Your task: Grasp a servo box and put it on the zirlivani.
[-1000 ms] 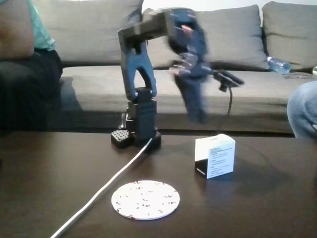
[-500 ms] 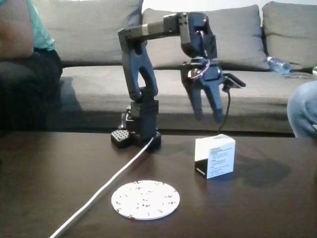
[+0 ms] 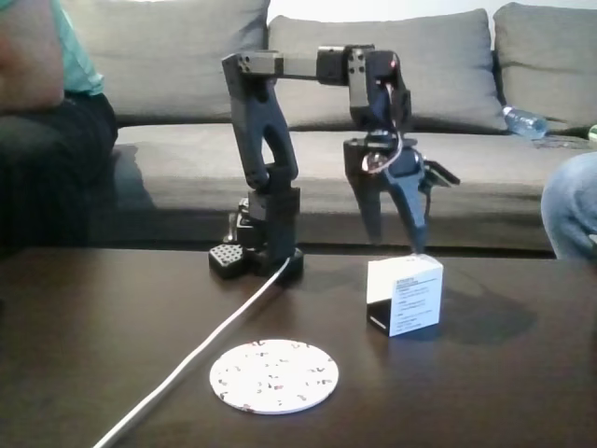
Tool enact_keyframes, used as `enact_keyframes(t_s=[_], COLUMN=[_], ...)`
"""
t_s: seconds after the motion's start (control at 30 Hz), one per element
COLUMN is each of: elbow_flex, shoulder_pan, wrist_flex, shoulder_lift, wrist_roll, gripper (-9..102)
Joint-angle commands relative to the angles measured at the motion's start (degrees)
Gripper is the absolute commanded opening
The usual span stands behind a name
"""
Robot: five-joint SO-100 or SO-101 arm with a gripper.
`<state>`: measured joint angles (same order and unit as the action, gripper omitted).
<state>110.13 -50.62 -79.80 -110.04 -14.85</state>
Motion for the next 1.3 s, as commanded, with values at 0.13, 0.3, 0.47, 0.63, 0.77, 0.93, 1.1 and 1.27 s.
enact_keyframes(t_s=[0.13,0.3,0.47,0.63,0.77,0.93,1.1,1.27], elbow_flex=[2.7,6.5,6.3,3.7,0.4,-2.7,-2.9,-3.6], shoulder_pan=[-0.3,-0.3,-0.3,-0.4,-0.5,-0.9,-3.0,-2.5], wrist_flex=[3.8,7.5,9.8,11.7,11.1,11.7,11.0,9.8], shoulder_lift=[-1.2,-0.5,5.1,9.7,10.6,10.7,10.7,10.5], wrist_roll=[0.1,0.0,-0.4,-0.4,-0.4,0.1,-0.4,-0.4], gripper=[36,36,36,36,33,16,16,15])
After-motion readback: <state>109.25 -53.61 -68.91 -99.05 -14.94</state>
